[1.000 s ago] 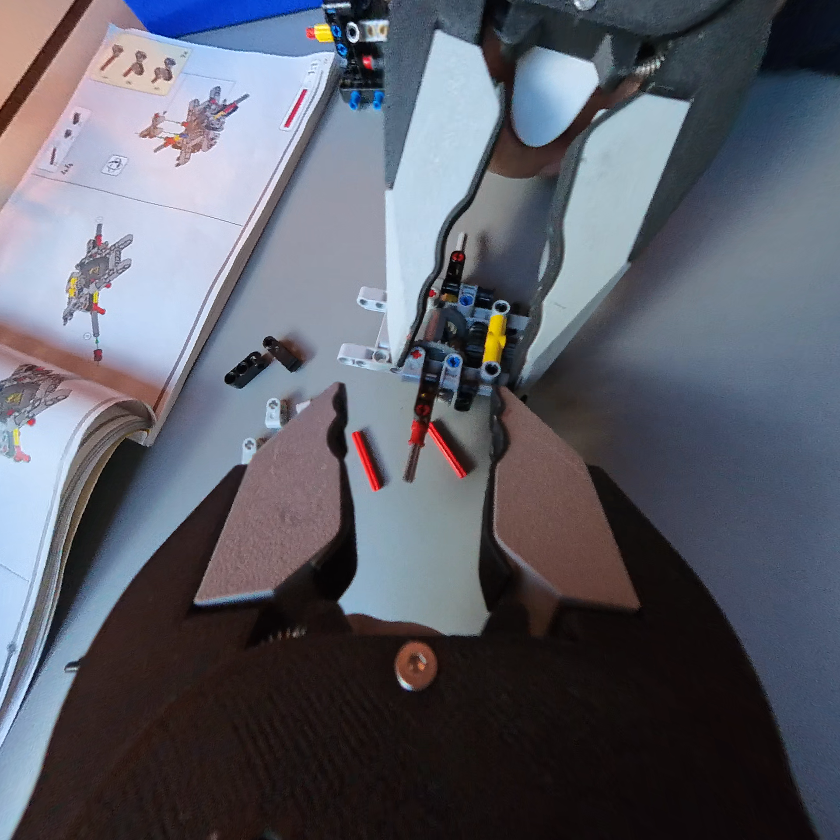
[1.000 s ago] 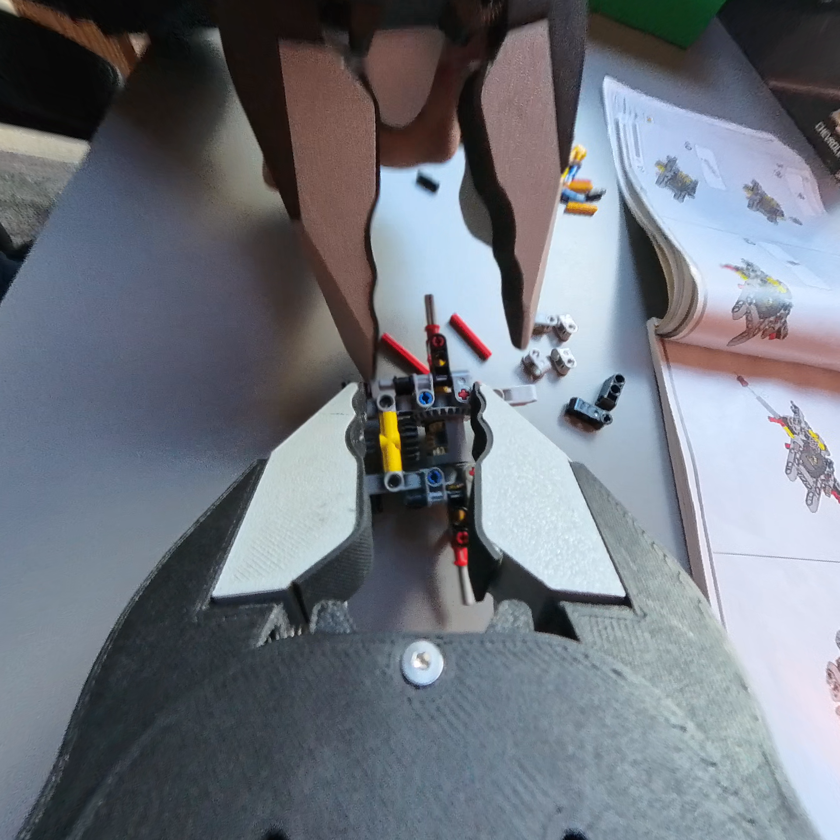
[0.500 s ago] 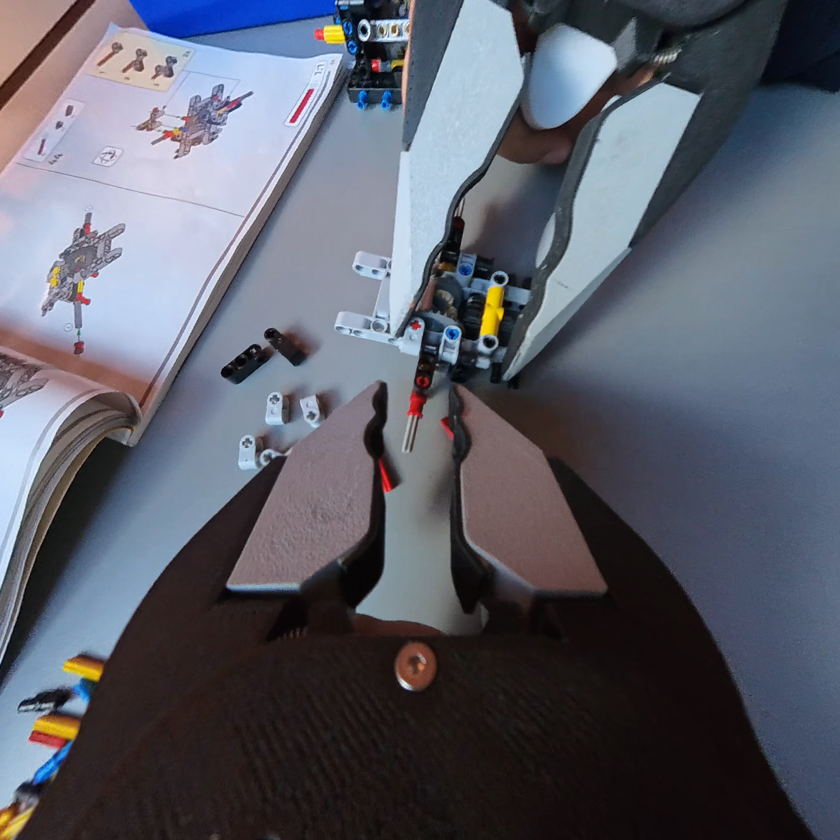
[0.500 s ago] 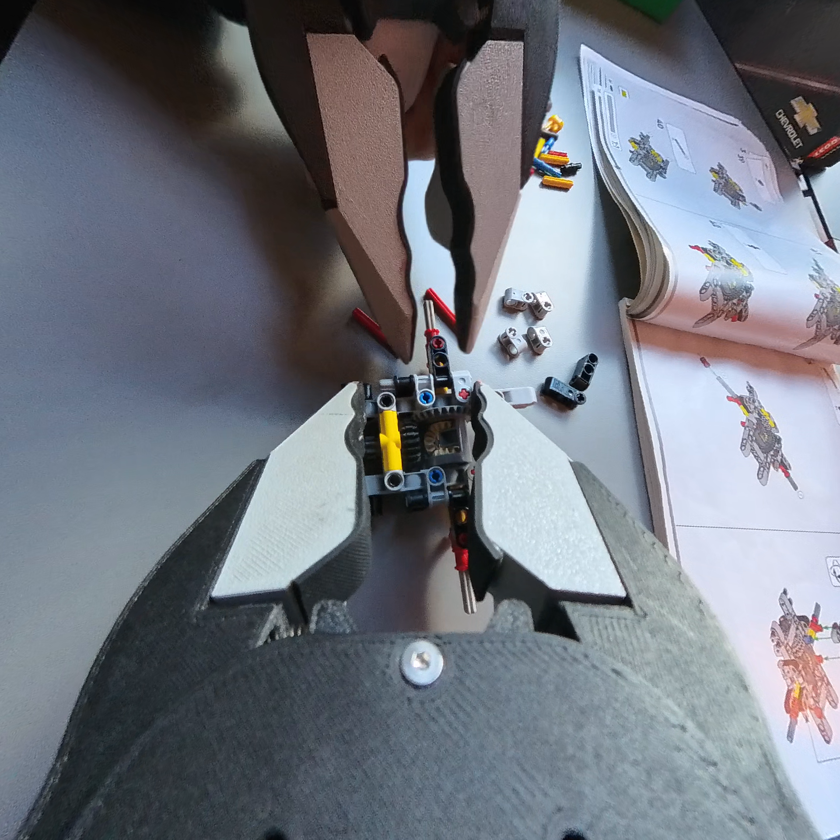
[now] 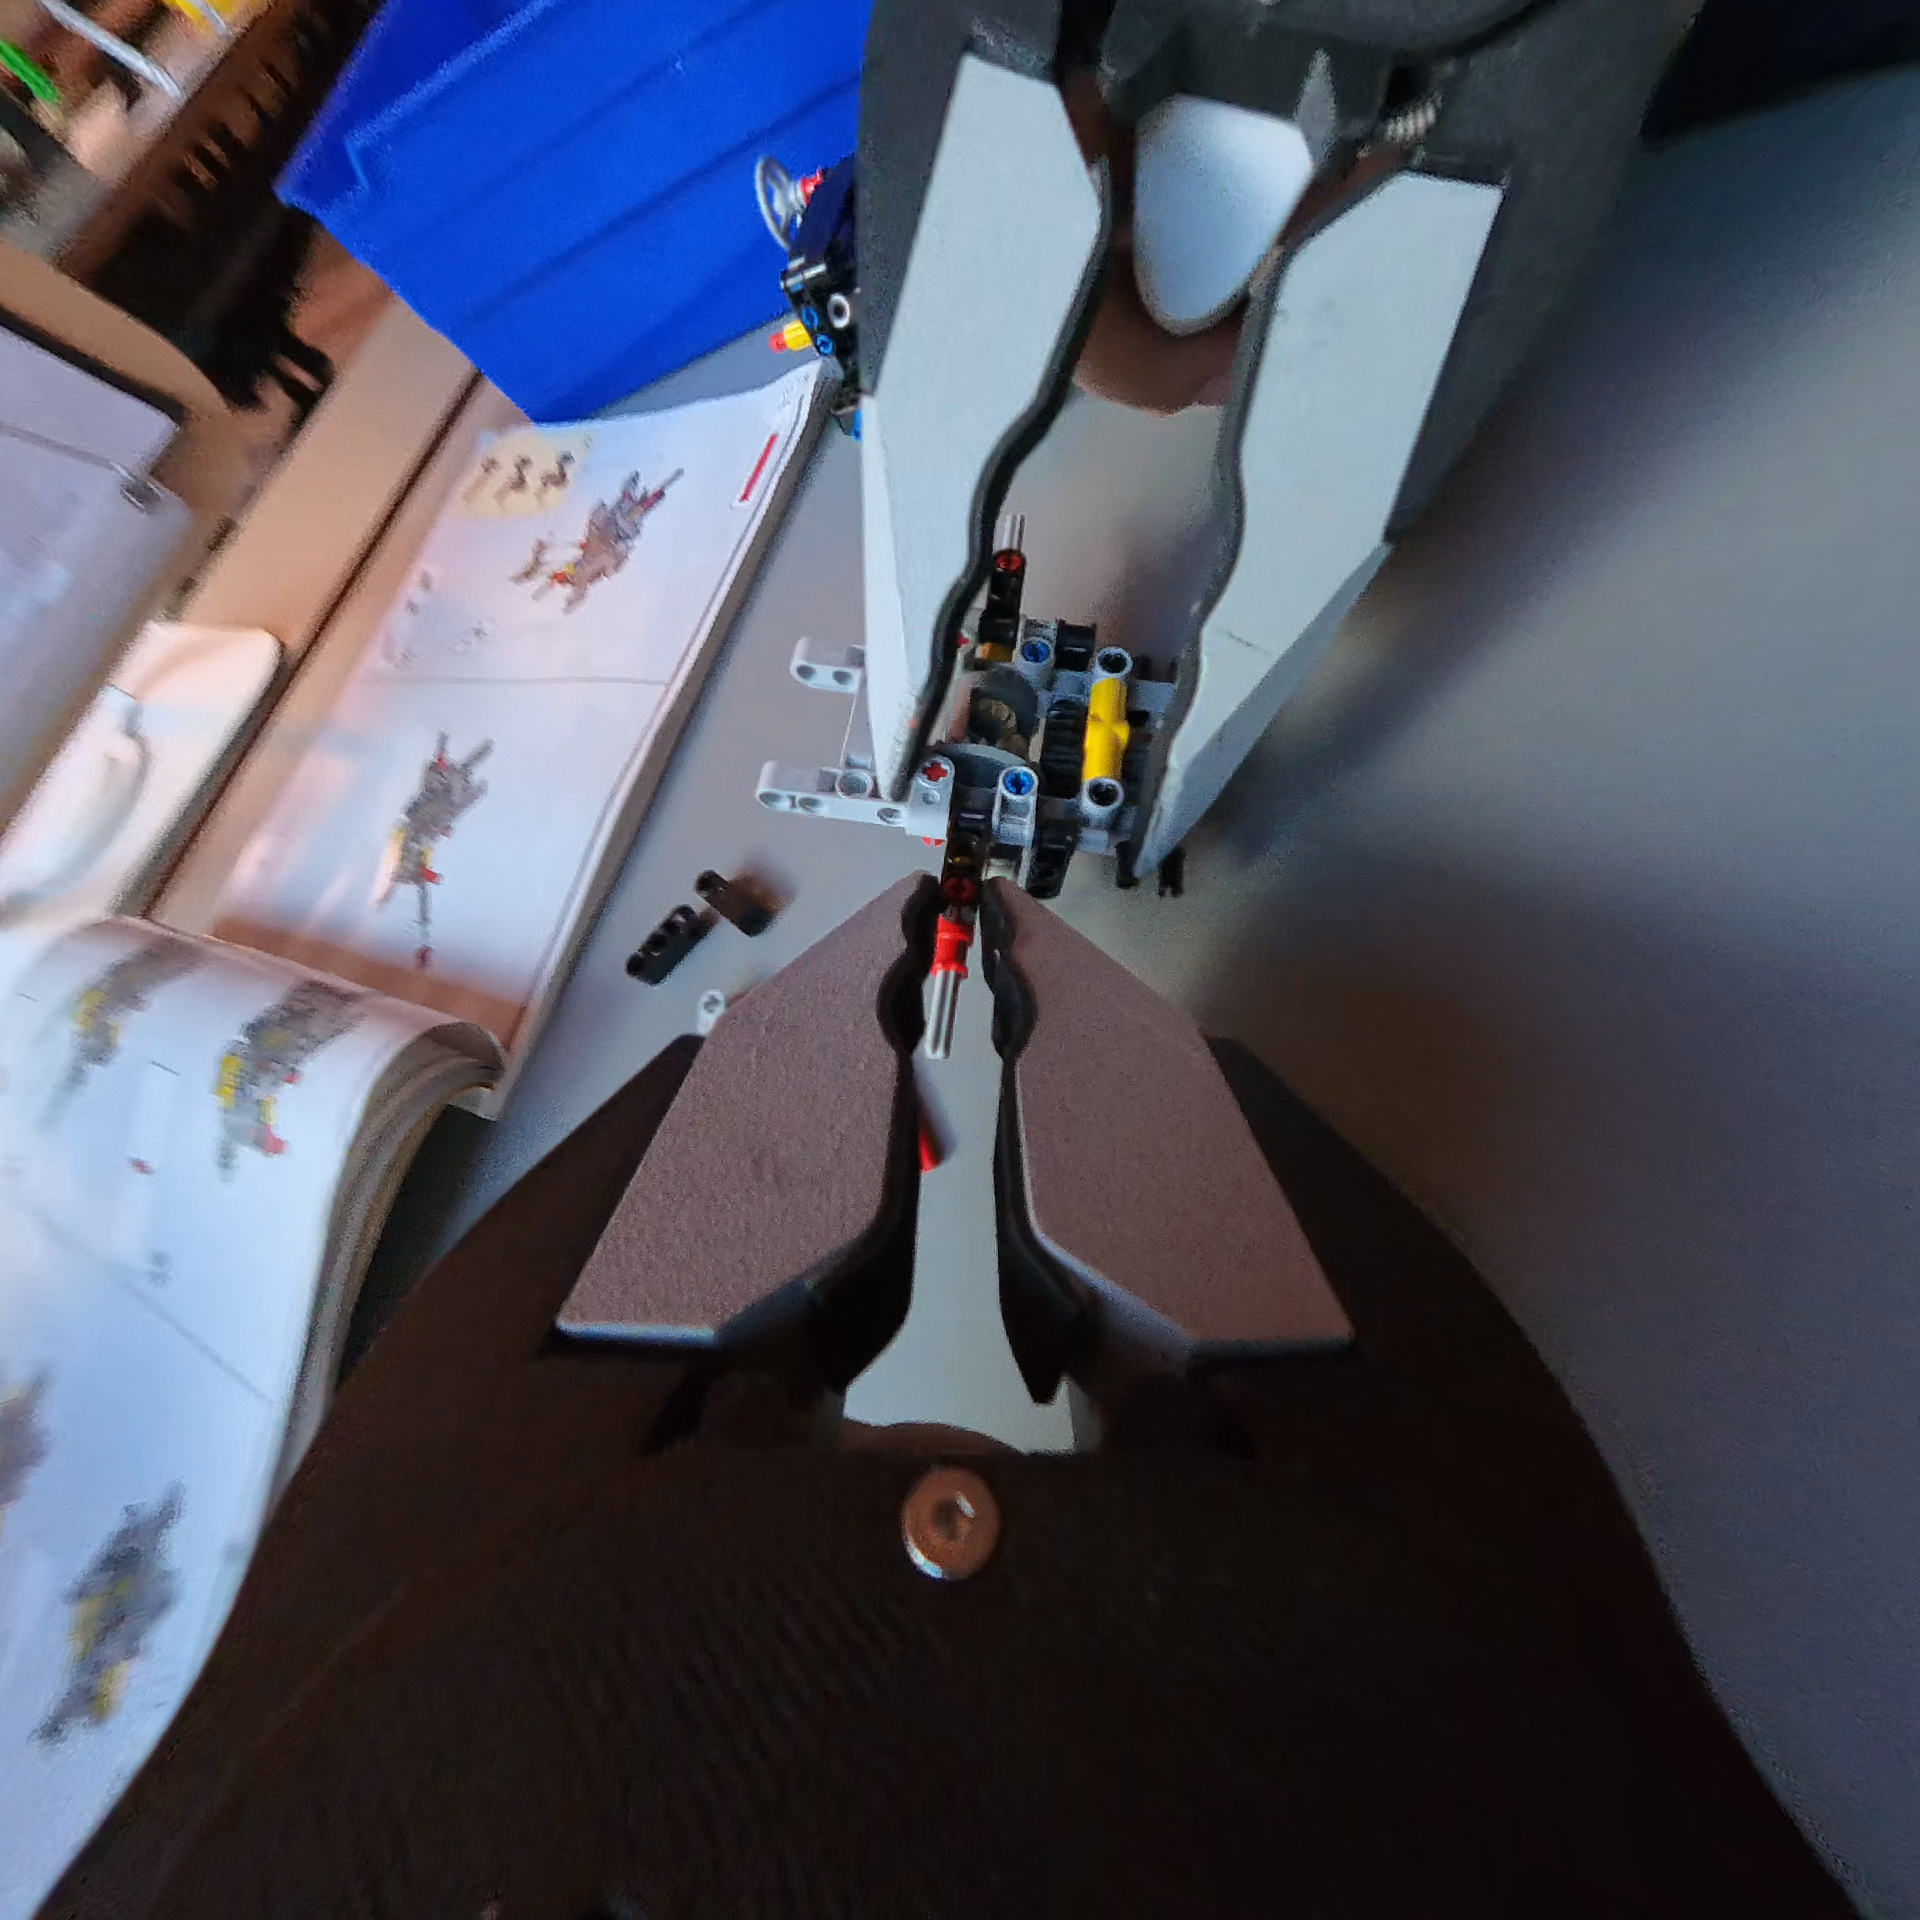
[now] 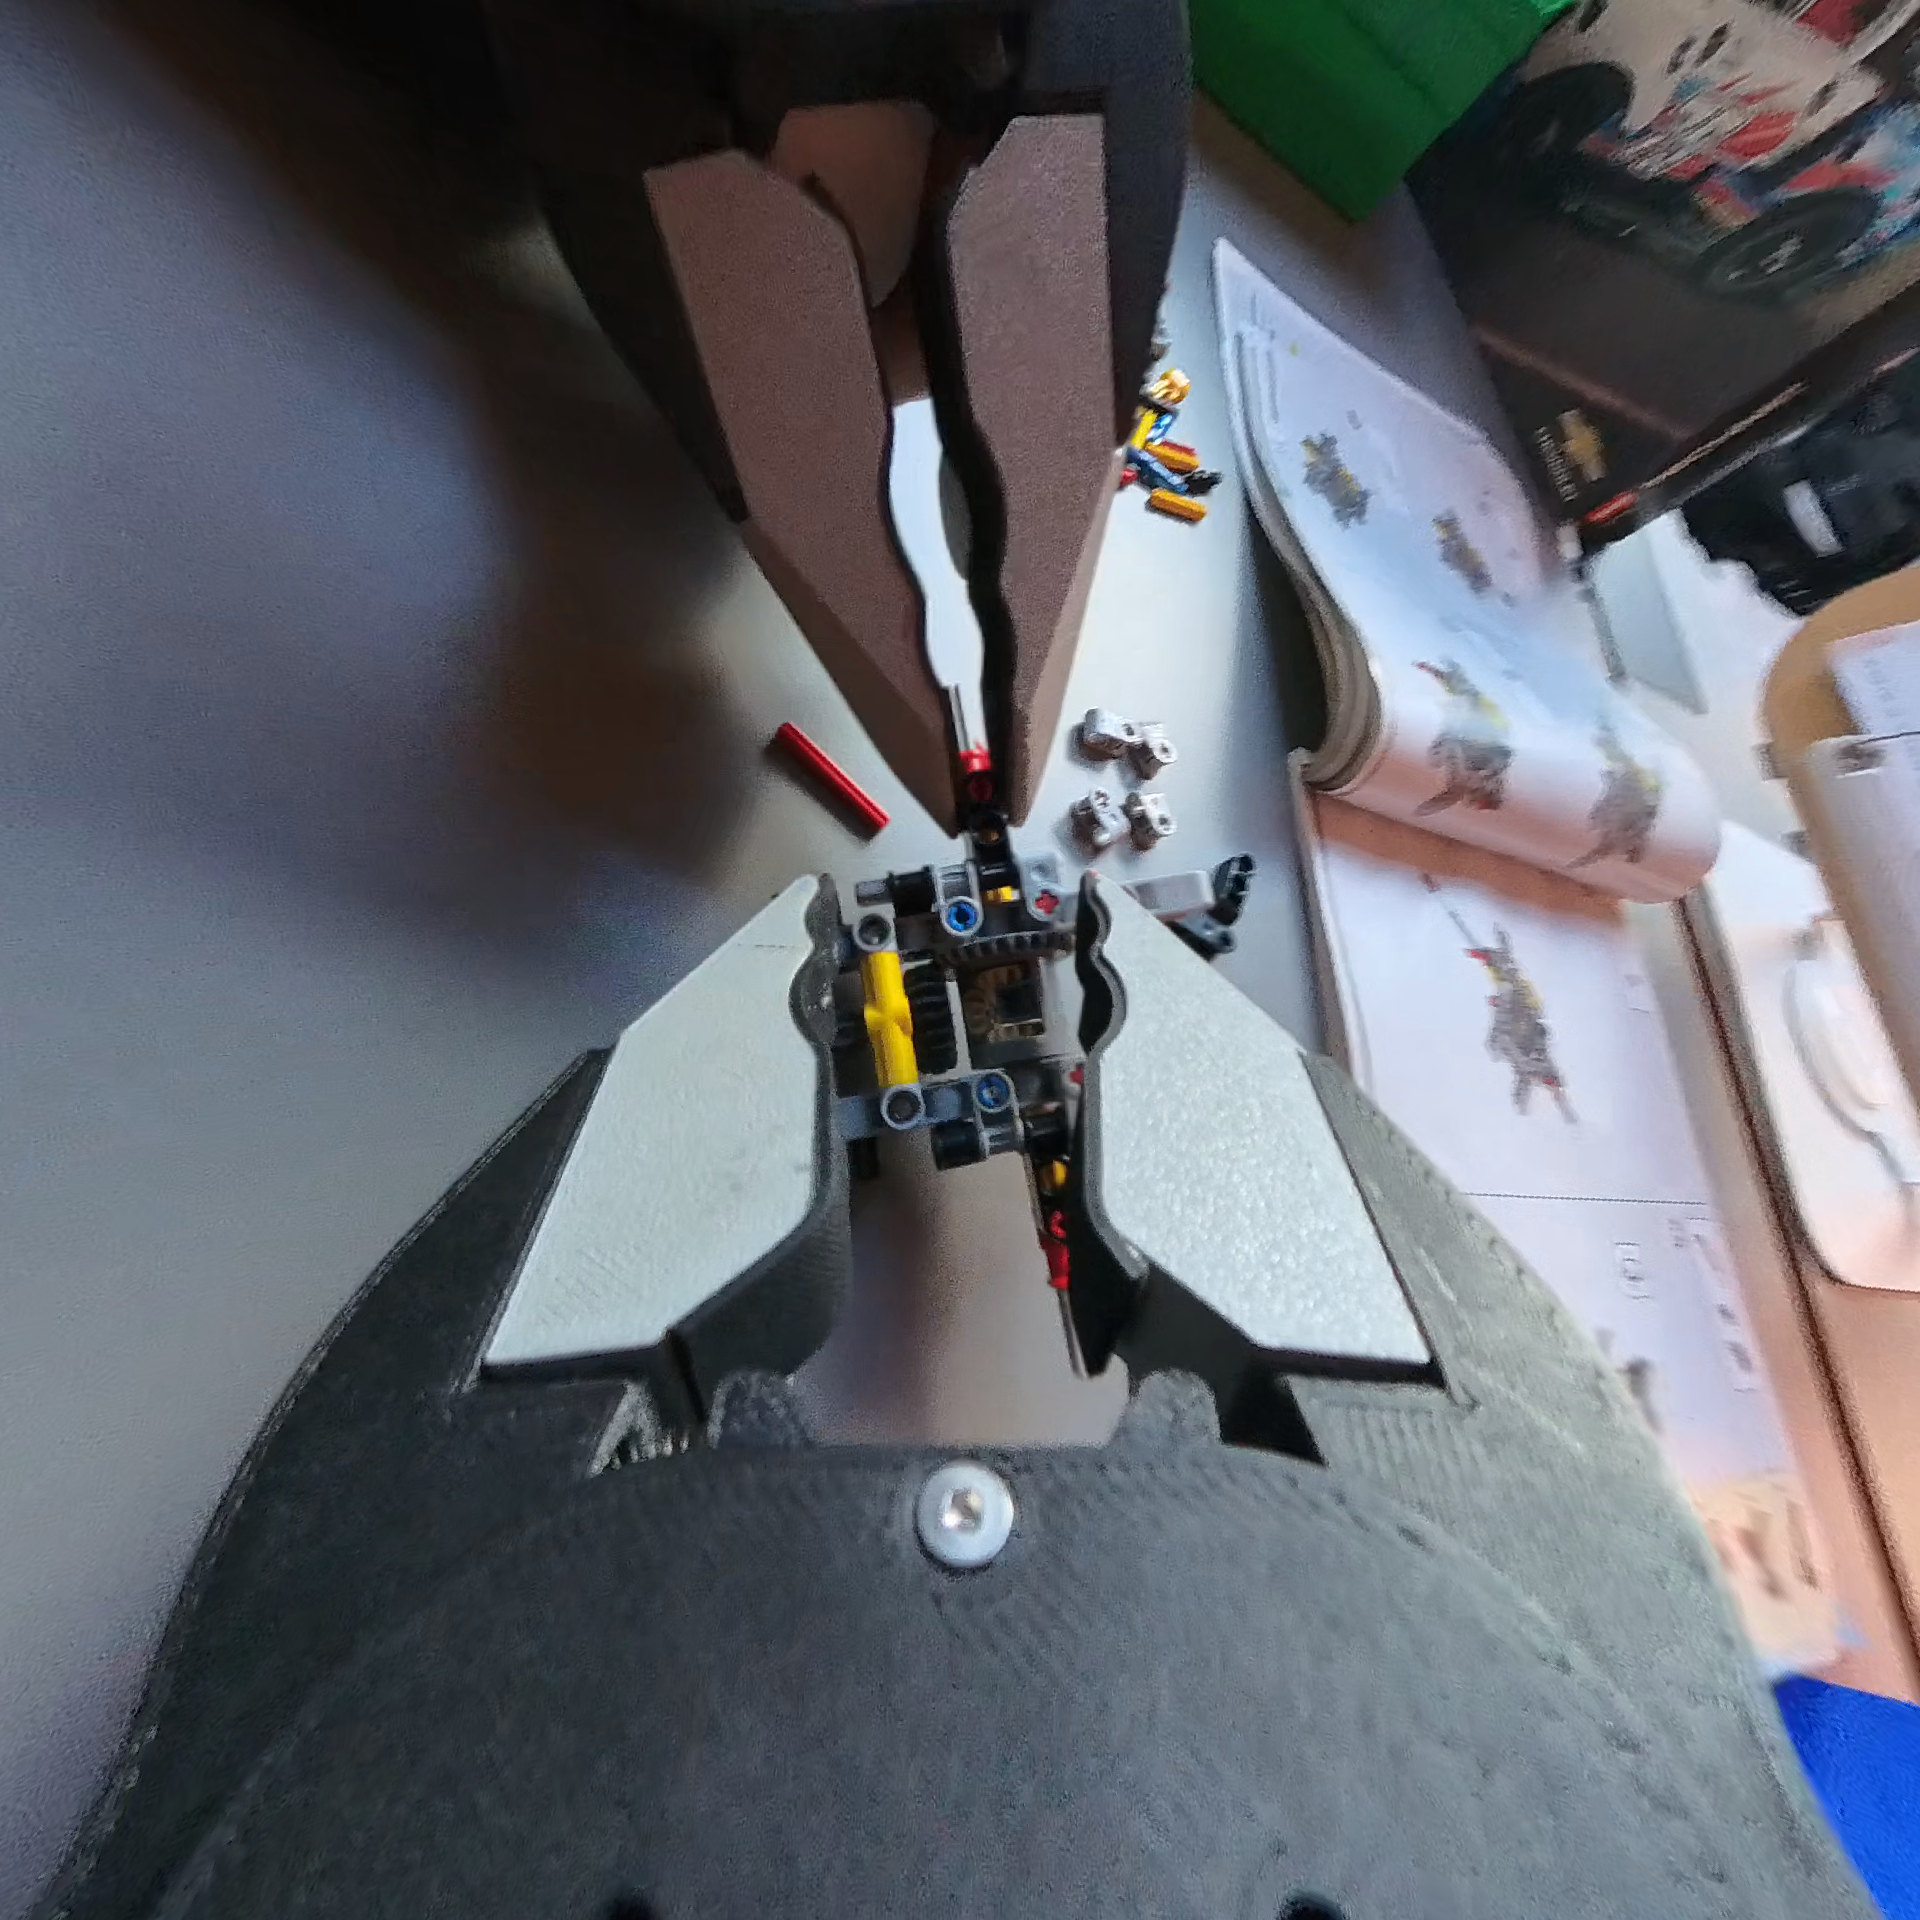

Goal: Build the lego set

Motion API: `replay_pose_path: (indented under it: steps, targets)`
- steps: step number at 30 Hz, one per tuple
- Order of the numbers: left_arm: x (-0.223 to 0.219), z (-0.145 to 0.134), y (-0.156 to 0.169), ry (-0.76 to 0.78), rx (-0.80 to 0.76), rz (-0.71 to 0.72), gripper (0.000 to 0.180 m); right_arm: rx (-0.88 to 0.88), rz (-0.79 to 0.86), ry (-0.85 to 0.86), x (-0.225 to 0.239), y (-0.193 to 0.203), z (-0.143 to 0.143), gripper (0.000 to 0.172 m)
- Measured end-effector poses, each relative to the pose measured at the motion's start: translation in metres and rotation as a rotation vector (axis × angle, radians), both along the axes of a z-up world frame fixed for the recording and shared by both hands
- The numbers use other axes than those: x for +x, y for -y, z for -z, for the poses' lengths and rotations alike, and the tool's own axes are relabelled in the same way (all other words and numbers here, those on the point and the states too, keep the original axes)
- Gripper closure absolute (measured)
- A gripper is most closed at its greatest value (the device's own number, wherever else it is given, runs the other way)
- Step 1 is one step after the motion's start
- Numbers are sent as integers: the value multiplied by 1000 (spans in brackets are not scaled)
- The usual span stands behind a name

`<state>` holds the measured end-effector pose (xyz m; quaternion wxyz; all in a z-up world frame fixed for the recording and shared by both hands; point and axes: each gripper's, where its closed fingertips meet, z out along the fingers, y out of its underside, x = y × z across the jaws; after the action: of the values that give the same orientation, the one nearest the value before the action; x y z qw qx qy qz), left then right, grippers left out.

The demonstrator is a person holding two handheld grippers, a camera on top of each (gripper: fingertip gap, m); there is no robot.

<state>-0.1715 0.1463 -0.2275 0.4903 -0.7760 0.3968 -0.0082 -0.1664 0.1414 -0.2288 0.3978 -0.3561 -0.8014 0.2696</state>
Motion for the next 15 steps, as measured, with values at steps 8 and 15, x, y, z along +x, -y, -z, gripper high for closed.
replay_pose_path:
  steps: [8, 15]
  targets:
    - [-1, 9, -1, -73, 1, -14, 175, 63, 39, -50, 2, -8, -6, 129]
    - [-5, 10, -4, -91, 10, -33, 174, -65, 90, -198, 17, -29, -53, 130]
